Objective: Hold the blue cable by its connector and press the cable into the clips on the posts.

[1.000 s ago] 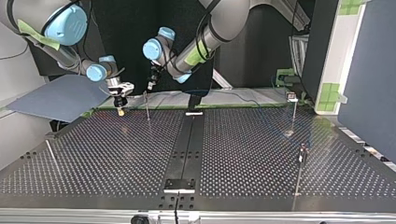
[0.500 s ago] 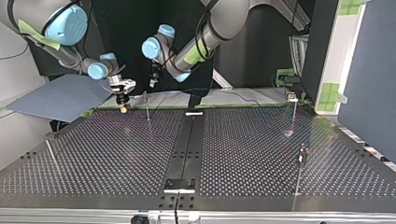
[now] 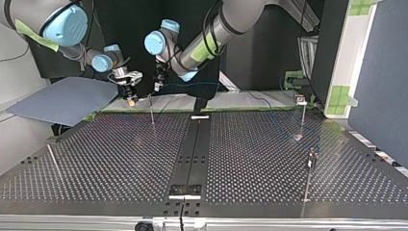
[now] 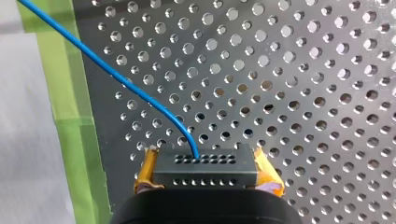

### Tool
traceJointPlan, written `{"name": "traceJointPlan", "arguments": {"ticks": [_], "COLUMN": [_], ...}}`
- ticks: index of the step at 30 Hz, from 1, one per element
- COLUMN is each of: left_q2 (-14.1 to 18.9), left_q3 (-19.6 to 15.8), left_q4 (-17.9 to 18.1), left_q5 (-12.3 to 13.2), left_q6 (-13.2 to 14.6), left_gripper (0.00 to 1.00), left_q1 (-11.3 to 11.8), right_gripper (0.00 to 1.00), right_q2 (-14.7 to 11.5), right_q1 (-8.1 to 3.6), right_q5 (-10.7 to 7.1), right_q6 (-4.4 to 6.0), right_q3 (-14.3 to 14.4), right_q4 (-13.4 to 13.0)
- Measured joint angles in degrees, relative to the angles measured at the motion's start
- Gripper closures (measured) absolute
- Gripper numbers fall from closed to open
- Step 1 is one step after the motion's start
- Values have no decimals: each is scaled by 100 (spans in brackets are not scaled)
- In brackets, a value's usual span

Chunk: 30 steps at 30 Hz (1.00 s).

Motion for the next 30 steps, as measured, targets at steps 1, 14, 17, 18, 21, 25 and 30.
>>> {"name": "traceJointPlan", "arguments": {"ticks": [1, 14, 17, 18, 21, 25, 30], "left_q2": [58, 665, 828, 874, 1022, 1101, 1115], "left_q3": [-60, -665, -828, -874, -1040, -1275, -1540], "left_q4": [40, -251, -298, -310, -365, -526, -777], "left_q5": [-51, -646, -735, -745, -714, -536, -305], "left_q6": [-14, -143, -219, -245, -363, -576, -839], "left_gripper": [1, 1, 1, 1, 1, 1, 1], "left_q1": [-7, -253, -335, -353, -402, -423, -430], "right_gripper": [100, 100, 100, 100, 100, 100, 100], "right_q2": [-19, -601, -754, -783, -834, -850, -849], "right_q1": [-15, -201, -206, -207, -207, -203, -168], "right_q5": [-12, -16, -21, -24, -29, -37, -37], "right_q6": [15, 328, 331, 332, 333, 331, 314], "right_q3": [44, 678, 845, 892, 1039, 1218, 1445], "right_q4": [-44, -677, -844, -890, -1038, -1217, -1444]}}
